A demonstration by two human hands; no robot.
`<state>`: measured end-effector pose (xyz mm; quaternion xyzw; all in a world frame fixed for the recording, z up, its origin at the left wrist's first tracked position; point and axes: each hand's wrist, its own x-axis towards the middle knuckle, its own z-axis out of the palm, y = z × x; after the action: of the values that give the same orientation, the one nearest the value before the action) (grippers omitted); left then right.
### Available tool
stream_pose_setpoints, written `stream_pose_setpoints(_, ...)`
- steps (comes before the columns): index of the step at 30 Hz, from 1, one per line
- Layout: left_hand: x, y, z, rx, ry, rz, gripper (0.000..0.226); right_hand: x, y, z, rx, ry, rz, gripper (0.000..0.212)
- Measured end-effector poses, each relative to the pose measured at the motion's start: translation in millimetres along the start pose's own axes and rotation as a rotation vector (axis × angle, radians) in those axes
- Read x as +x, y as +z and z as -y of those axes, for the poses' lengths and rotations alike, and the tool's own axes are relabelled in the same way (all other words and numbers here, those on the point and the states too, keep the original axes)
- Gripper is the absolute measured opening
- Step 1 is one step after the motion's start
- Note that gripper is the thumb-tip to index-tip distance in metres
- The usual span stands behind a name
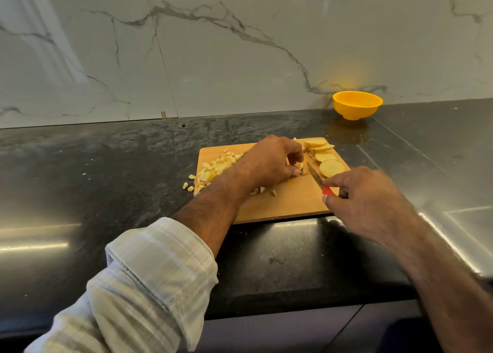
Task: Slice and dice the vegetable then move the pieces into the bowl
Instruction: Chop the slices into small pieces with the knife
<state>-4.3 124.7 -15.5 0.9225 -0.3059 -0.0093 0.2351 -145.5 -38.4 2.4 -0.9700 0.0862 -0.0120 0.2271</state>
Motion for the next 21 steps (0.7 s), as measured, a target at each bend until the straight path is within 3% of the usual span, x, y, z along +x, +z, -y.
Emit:
stream_pose_setpoints(9,-1.0,1.2,-4.5,-0.014,0.035,0.038,0.044,2.3,-1.9,-8.7,0.008,0.005,-0.009,0.042)
stream_pose_setpoints(18,-2.9,7.0,-17.2,0.138,-0.010,-0.084,0.040,2.8,-2.7,-13.2,-0.031,-0.009,-0.010,0.042)
stream_pose_setpoints(21,0.3,13.2,-18.4,0.146,-0.013,-0.129,0.023,3.5,-1.6,-15.1,-0.081,-0.014,-0.010,0.042)
